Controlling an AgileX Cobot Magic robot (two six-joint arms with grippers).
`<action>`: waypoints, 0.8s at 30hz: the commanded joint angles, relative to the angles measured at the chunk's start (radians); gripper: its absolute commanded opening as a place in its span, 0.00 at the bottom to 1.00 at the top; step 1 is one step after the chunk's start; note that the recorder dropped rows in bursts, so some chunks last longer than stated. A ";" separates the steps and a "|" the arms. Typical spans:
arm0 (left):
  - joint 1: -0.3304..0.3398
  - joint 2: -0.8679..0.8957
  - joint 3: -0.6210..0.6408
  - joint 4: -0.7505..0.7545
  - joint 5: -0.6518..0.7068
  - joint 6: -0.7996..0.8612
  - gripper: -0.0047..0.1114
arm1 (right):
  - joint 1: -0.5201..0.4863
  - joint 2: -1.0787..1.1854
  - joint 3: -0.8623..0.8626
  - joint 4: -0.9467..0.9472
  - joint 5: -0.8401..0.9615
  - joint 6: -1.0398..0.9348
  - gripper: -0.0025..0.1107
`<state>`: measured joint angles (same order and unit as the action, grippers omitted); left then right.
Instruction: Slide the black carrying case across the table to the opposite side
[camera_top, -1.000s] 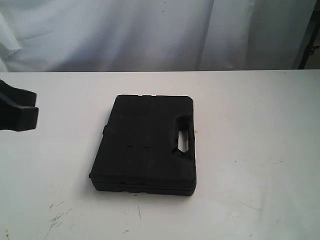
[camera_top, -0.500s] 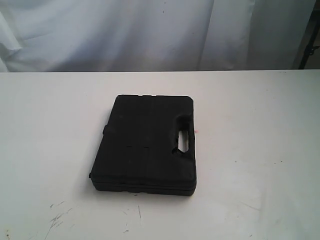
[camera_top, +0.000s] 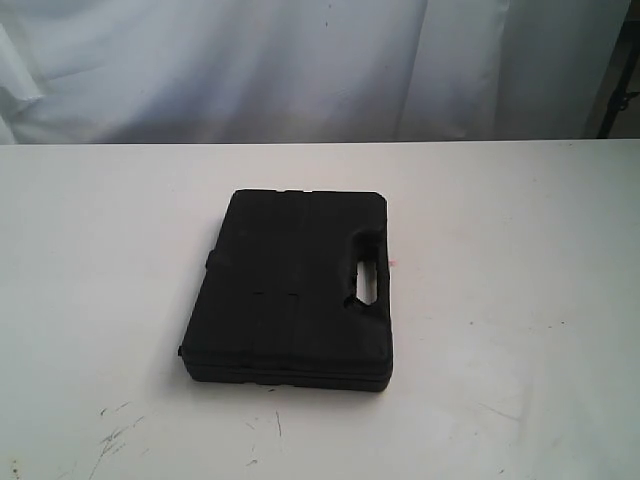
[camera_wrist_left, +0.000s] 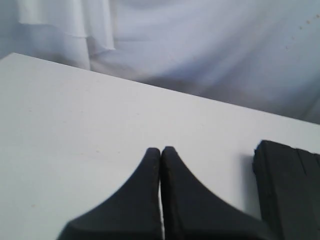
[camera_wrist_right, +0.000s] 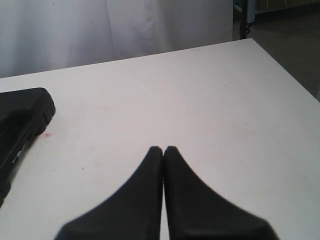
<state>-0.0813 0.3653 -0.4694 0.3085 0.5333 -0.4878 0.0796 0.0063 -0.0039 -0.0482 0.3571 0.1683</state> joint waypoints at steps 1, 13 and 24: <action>0.087 -0.124 0.042 -0.009 0.009 0.002 0.04 | -0.003 -0.006 0.004 0.006 -0.006 0.002 0.02; 0.102 -0.260 0.154 0.010 -0.087 -0.006 0.04 | -0.003 -0.006 0.004 0.006 -0.006 0.002 0.02; 0.076 -0.281 0.334 -0.261 -0.268 0.273 0.04 | -0.003 -0.006 0.004 0.006 -0.006 0.002 0.02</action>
<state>0.0115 0.1071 -0.1664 0.1154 0.2861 -0.3127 0.0796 0.0063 -0.0039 -0.0482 0.3571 0.1683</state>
